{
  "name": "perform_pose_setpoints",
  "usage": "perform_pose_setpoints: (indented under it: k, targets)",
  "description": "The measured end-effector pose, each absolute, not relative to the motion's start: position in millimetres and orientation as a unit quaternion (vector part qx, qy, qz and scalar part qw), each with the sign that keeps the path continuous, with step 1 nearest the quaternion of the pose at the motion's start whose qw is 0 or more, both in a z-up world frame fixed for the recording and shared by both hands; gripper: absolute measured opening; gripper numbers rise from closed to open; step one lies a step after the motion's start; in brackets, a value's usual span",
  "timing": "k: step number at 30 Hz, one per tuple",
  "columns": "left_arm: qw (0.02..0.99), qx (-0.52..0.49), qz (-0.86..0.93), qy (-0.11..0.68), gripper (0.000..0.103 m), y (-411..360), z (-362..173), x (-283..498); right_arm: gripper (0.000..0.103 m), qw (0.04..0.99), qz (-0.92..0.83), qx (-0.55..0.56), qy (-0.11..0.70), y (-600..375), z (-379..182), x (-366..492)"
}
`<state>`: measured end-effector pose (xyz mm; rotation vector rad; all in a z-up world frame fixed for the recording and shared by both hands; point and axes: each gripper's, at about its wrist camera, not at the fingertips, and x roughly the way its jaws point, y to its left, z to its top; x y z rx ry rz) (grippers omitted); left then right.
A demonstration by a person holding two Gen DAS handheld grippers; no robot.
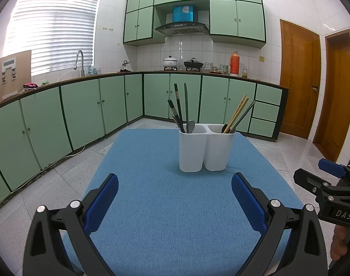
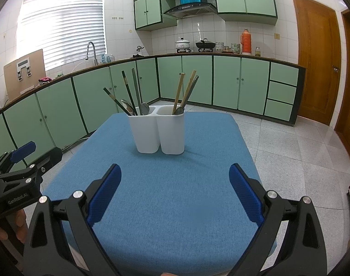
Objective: Organize utensils
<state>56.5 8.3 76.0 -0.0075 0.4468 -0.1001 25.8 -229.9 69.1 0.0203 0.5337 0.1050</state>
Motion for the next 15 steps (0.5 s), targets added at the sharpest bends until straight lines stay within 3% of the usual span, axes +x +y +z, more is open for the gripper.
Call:
perform_pose_setpoints:
  k: [15]
  targets:
    - [0.974,-0.003,-0.050,0.221,0.097,7.9,76.0,56.6,0.092,0.963,0.053,0.010,0.263,-227.1,67.3,27.6]
